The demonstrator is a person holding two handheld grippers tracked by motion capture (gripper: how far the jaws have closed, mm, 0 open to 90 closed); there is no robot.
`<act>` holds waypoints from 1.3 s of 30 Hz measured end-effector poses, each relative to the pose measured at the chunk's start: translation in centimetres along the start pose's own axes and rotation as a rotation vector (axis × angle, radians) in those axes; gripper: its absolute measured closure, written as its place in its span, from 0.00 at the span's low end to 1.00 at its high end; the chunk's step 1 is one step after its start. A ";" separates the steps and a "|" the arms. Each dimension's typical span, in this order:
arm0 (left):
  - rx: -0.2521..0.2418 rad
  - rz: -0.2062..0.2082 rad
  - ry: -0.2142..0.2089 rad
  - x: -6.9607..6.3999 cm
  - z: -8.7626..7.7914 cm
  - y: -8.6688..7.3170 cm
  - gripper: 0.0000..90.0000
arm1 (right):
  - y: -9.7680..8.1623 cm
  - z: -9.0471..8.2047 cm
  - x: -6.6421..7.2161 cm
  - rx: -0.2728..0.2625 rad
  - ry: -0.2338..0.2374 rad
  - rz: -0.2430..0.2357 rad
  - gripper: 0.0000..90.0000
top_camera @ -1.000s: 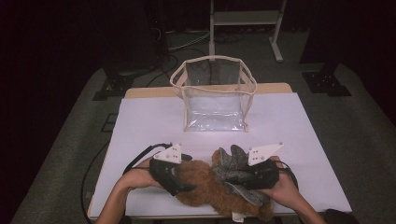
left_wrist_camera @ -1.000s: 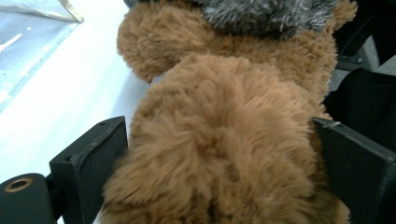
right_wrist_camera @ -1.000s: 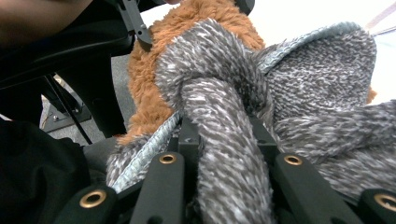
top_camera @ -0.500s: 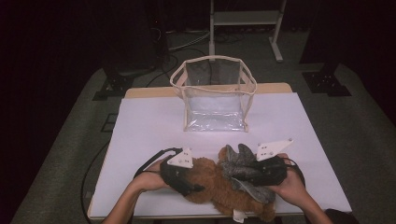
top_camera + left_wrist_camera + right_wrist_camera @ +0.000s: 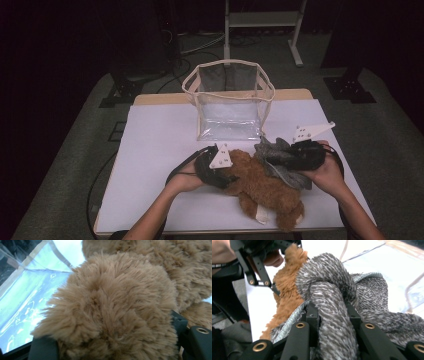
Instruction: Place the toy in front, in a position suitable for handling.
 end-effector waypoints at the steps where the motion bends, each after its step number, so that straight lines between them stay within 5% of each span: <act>1: 0.003 -0.003 0.001 0.1 0.0 -0.1 0.33 | 0.3 0.0 -0.4 -0.005 -0.002 0.004 0.79; 7: -0.003 -0.042 -0.015 -0.5 -1.7 -1.5 0.32 | -0.2 1.2 -0.3 0.017 0.042 0.026 0.78; 14: -0.005 -0.029 -0.155 -1.9 -4.6 -2.8 0.19 | -2.3 3.5 2.9 0.008 0.173 0.029 0.80; 19: -0.078 -0.070 -0.225 -0.8 -6.0 -2.5 0.10 | -3.2 2.8 4.8 -0.012 0.160 -0.016 0.81; 24: -0.061 -0.074 -0.302 -0.5 -5.4 -2.1 0.07 | -3.7 2.3 6.2 -0.016 0.165 -0.066 0.81; 28: 0.001 -0.045 -0.373 -1.3 -3.4 -2.0 0.04 | -3.8 2.1 6.8 -0.015 0.177 -0.088 0.81; 32: 0.021 -0.002 -0.320 -1.3 -2.1 -1.6 0.00 | -4.1 1.7 6.5 -0.026 0.178 -0.075 0.81; 34: 0.030 0.018 -0.292 -1.2 -2.1 -1.4 0.16 | -4.1 1.6 6.1 -0.035 0.174 -0.059 0.81; 36: 0.043 0.040 -0.221 -1.0 -2.3 -1.1 0.30 | -4.0 1.4 5.6 -0.042 0.158 -0.046 0.80; 39: 0.052 0.036 -0.153 -0.6 -2.5 -0.8 0.40 | -3.5 1.4 4.4 -0.053 0.127 -0.016 0.80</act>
Point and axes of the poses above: each handheld gripper's, and its own axes: z roughly forward along the jaws, y roughly out of its top, x roughly to its left, the point moved 4 cm from there along z, roughly forward along the jaws, and after that the axes turned 3 degrees about -y, right-handed, at the moved point
